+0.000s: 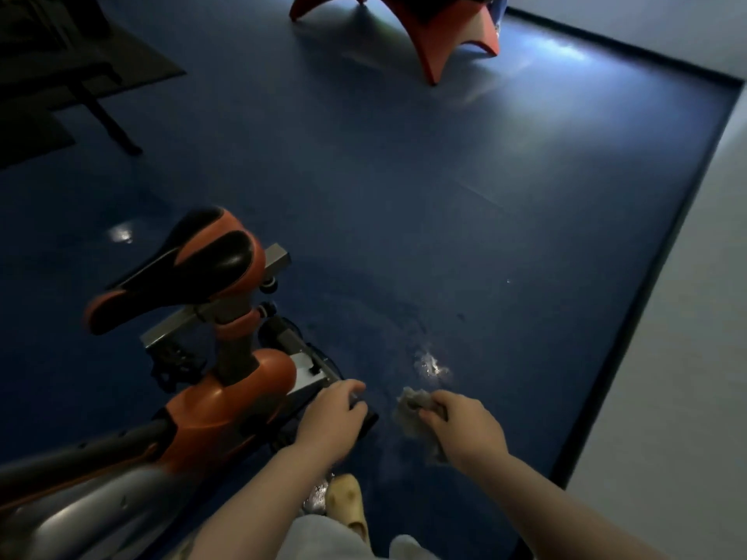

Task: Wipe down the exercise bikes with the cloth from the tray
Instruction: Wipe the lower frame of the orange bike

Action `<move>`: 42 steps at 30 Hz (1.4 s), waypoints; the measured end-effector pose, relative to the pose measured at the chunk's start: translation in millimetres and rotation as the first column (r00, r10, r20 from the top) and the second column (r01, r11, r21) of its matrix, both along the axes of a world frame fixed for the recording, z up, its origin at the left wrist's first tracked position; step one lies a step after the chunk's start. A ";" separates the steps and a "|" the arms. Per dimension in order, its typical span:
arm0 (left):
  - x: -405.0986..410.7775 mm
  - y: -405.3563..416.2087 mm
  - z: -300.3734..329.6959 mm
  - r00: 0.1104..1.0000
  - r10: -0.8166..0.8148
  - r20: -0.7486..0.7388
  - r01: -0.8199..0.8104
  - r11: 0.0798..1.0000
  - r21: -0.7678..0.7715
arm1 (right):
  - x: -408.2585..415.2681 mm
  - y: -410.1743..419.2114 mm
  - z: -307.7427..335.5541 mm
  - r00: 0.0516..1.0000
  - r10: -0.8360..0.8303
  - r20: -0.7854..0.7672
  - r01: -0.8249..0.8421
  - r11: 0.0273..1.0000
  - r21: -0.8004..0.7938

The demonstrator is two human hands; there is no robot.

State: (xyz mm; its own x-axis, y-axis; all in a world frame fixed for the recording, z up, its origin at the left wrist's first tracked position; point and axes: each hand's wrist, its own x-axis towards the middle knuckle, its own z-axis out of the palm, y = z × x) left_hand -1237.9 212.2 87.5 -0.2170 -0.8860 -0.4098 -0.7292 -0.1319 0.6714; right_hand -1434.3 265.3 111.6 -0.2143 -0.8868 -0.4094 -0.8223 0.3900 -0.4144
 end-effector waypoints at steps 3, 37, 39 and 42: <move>-19.9 -41.2 0.6 0.999 -0.048 -0.006 0.048 0.999 0.010 | -11.9 -43.5 2.4 1.000 -0.014 -0.005 0.014 1.000 -0.028; -74.0 -389.0 -30.7 0.643 0.765 -0.037 -0.759 0.643 0.101 | -51.4 -552.4 -6.3 0.677 0.733 0.057 -0.735 0.674 0.071; -53.8 -412.1 -29.9 0.612 0.790 -0.036 -0.782 0.611 0.125 | -25.4 -582.8 -8.4 0.644 0.763 0.059 -0.764 0.639 0.087; -20.2 -438.6 -26.5 0.561 0.828 -0.021 -0.819 0.558 0.132 | 7.4 -626.9 -5.0 0.574 0.818 0.025 -0.813 0.566 0.133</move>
State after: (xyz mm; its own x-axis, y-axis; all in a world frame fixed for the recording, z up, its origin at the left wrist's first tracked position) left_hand -1258.1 -226.4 61.0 0.5547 -0.6510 -0.5182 -0.2197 -0.7153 0.6634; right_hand -1427.0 -361.5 106.7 0.5596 -0.6380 -0.5290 -0.8284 -0.4120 -0.3795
